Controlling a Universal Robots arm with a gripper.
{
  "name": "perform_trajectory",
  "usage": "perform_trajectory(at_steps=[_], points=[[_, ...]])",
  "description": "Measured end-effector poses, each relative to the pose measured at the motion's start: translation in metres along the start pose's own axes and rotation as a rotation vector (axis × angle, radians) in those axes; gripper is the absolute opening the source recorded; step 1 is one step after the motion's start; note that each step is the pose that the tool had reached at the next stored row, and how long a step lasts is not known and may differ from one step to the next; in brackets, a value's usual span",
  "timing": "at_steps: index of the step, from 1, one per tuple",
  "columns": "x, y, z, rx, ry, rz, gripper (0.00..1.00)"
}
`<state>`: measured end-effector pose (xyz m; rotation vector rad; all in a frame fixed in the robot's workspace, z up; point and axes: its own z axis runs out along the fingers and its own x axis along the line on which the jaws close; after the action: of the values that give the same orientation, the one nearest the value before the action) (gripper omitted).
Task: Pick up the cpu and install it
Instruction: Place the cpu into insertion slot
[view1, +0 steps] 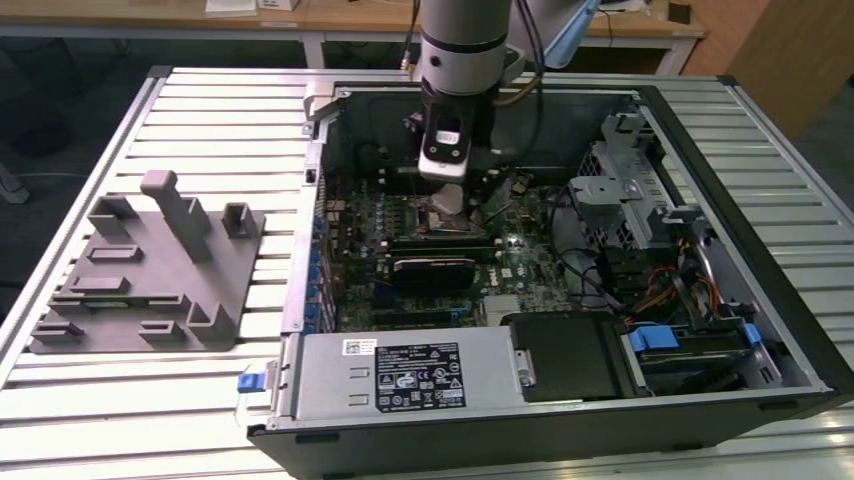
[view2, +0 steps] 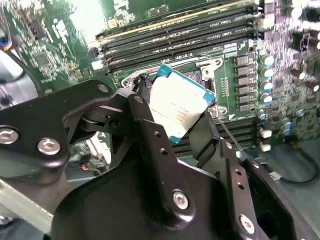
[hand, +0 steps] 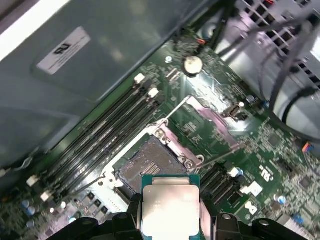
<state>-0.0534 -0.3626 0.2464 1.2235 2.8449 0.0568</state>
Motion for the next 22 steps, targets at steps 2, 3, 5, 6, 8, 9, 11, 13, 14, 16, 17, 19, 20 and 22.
perform_trajectory(at_steps=[2, 3, 5, 6, 8, 9, 11, 13, 14, 16, 17, 19, 20, 22], points=[[0.0, 0.0, 0.0001, 0.001, -0.0018, 0.037, 0.54], [0.0, 0.0, 0.0001, 0.0014, -0.0028, 0.054, 0.54], [0.0, 0.0, 0.0002, 0.0024, -0.0046, 0.09, 0.54], [0.0, 0.0, 0.0003, 0.0028, -0.0056, 0.109, 0.54], [0.0, 0.0, 0.0004, 0.0037, -0.0074, 0.145, 0.54], [0.0, 0.0, 0.0004, 0.0042, -0.0083, 0.163, 0.54], [0.0, 0.0, 0.0005, 0.0052, -0.0101, 0.199, 0.54], [0.0, 0.0, 0.0006, 0.0062, -0.0121, 0.236, 0.54], [0.0, 0.0, 0.0006, 0.0067, -0.013, 0.254, 0.54], [0.0, 0.0, 0.0007, 0.0076, -0.0148, 0.29, 0.54], [0.0, 0.0, 0.0008, 0.0081, -0.0158, 0.308, 0.54], [0.0, 0.0, 0.0009, 0.0091, -0.0177, 0.345, 0.54], [0.0, 0.0, 0.001, 0.0096, -0.0186, 0.364, 0.54], [0.0, 0.0, 0.0012, 0.0106, -0.0205, 0.399, 0.54]])
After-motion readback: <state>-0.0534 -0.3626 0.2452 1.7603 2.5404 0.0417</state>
